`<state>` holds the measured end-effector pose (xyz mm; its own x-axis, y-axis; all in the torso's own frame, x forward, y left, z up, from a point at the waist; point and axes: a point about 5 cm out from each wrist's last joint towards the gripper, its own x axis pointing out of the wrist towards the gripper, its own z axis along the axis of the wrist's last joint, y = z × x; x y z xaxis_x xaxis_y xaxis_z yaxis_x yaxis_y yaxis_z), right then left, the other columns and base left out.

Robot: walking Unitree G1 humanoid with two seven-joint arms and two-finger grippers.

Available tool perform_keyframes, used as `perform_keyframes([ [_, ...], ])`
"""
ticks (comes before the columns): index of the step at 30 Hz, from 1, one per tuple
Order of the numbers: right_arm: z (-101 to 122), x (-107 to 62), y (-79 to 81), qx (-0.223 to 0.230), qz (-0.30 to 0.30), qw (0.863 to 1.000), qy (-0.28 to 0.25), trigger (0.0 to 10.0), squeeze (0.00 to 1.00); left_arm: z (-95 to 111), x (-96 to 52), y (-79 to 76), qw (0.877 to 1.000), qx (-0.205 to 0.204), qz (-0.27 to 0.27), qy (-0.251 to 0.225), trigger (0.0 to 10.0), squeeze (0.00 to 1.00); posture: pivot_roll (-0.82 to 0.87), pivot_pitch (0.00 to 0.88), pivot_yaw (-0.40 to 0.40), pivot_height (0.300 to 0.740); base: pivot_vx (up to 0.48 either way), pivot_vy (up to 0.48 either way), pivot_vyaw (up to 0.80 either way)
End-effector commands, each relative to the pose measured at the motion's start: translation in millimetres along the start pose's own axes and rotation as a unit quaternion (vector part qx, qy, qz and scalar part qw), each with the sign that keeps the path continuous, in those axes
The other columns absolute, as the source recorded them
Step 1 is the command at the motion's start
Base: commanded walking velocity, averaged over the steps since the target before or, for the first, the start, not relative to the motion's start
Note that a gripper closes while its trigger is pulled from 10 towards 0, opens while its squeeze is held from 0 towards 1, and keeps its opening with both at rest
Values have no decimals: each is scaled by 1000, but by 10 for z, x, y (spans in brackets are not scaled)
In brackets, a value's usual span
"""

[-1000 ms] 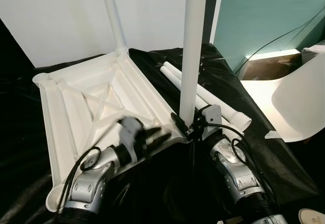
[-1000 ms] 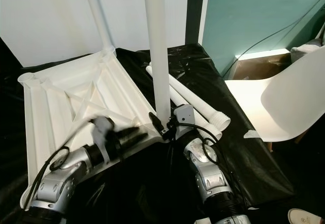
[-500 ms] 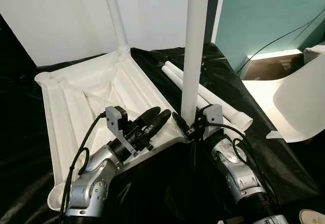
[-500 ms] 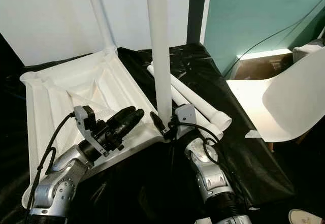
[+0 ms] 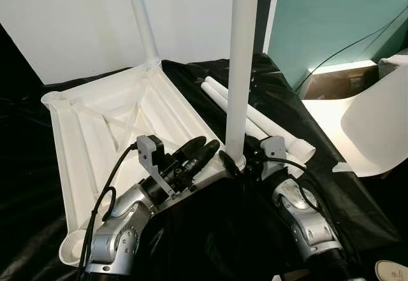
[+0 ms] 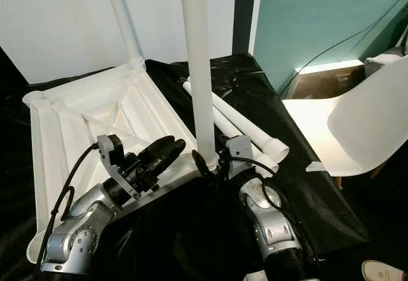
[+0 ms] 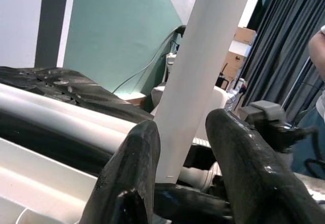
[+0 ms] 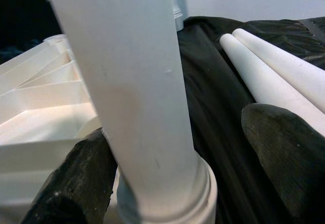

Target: Building children table

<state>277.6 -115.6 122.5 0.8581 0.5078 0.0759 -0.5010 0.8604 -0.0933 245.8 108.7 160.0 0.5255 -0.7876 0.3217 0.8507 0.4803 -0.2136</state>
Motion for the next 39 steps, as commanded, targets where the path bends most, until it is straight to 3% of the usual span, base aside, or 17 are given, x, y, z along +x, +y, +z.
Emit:
perform_keyframes([
  [1, 6, -41, -12, 10, 9, 1000, 5, 10000, 0, -31, 2, 22, 1000, -1, 5, 8, 10000, 0, 68, 0, 59, 740, 0, 0, 0],
  [4, 22, -106, 5, 11, 51, 999, 17, 10000, 0, -48, 7, 30, 1000, -1, 5, 11, 10000, 0, 60, 0, 59, 740, 0, 0, 0],
  [5, 29, -125, 8, 11, 63, 998, 20, 5647, 0, -52, 9, 32, 1000, -1, 5, 12, 10000, 0, 59, 0, 59, 740, 0, 0, 0],
  [7, 36, -141, 12, 12, 74, 997, 22, 5647, 0, -57, 11, 35, 1000, -1, 6, 13, 10000, 0, 58, 0, 57, 740, 0, 0, 0],
  [8, 47, -149, 17, 15, 83, 996, 24, 431, 0, -60, 16, 39, 1000, 0, 7, 13, 10000, 0, 60, 0, 53, 740, 0, 0, 0],
  [10, 56, -154, 28, 20, 92, 995, 26, 0, 0, -60, 18, 42, 1000, 1, 8, 13, 10000, 0, 60, 0, 53, 740, 0, 0, 0],
  [18, 68, -196, 31, 31, 128, 990, 43, 0, 0, -65, 6, 42, 1000, 4, 12, 13, 10000, 0, 67, 0, 43, 740, 0, 0, 0],
  [24, 25, -176, 122, 38, 194, 978, 69, 0, 0, -93, 2, 35, 1000, 9, 18, 19, 10000, 0, 88, 0, 32, 740, 0, 0, 0],
  [31, -68, -14, 201, 16, 252, 964, 87, 0, 0, -76, 1, 51, 999, 15, 20, 20, 10000, 0, 119, 0, 36, 740, 0, 0, 0],
  [39, -105, 230, 121, -9, 270, 958, 99, 0, 0, -20, -31, 80, 999, 33, 32, 19, 10000, 0, 164, 0, 12, 740, 0, 0, 0],
])
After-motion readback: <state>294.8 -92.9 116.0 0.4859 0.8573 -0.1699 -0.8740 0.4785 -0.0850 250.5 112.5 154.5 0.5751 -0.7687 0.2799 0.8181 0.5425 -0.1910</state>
